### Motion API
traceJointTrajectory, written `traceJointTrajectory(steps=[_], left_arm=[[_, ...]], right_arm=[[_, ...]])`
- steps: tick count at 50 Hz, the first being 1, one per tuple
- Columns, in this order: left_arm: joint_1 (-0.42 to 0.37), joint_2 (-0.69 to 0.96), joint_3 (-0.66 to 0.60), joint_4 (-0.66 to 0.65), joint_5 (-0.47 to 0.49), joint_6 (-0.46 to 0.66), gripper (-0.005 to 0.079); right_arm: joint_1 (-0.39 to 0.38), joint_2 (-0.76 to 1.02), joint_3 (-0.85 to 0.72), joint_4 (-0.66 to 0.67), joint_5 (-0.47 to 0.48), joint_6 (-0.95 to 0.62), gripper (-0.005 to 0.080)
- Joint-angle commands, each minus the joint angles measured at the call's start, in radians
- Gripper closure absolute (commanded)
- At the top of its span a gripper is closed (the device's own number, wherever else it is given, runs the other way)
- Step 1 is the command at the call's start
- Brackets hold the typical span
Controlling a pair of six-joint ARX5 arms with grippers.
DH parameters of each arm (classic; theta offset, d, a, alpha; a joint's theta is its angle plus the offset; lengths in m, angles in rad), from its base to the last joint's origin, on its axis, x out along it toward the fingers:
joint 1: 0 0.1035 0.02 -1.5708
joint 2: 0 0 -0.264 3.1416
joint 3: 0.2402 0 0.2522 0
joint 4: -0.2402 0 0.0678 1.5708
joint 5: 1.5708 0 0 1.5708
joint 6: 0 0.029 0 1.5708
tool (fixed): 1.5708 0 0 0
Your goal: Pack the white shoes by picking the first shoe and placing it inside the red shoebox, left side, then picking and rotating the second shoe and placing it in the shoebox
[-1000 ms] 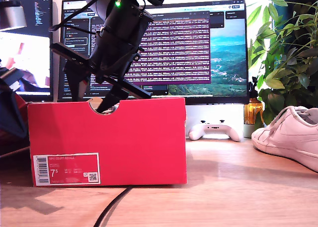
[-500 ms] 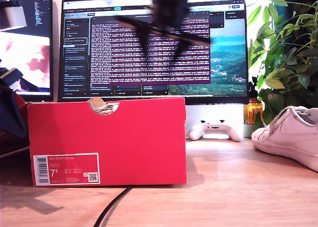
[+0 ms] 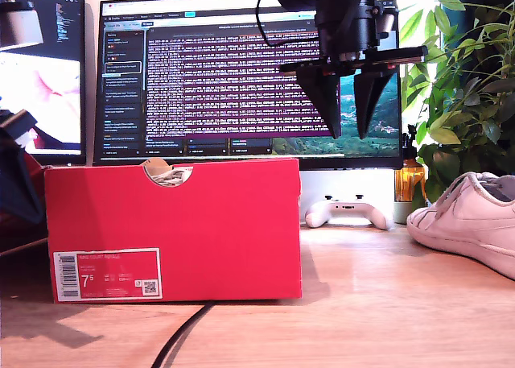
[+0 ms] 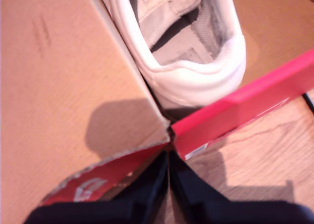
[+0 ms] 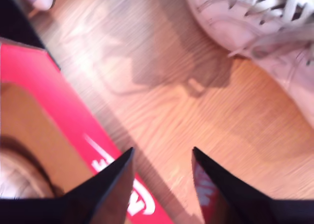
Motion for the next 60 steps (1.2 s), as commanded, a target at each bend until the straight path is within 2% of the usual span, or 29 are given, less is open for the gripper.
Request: traceJointTrajectory(steps=[1,12,36,48,60], left_arm=[[-0.006,0.004,0.000,0.008,0.001,-0.002,0.0761],[-0.006,0.004,0.000,0.008,0.001,-0.002,0.0761],[-0.006,0.004,0.000,0.008,0.001,-0.002,0.0761],[-0.006,0.004,0.000,0.008,0.001,-0.002,0.0761],[-0.006,0.004,0.000,0.008,0.001,-0.002,0.0761]], right_arm=[[-0.016,-0.029,-0.018,-0.003,0.009,-0.001,0.0330],[-0.051,-0.094,-0.094,-0.003,0.024,0.046,0.0318],[-0.120,-0.314,-0.442,-0.003,0.050,0.190,0.0319],[-0.148,-0.428,-0.627,-0.003,0.050,0.316,0.0319],[-0.163,-0.467,-0.724,-0.003,0.039,0.398,0.0324]])
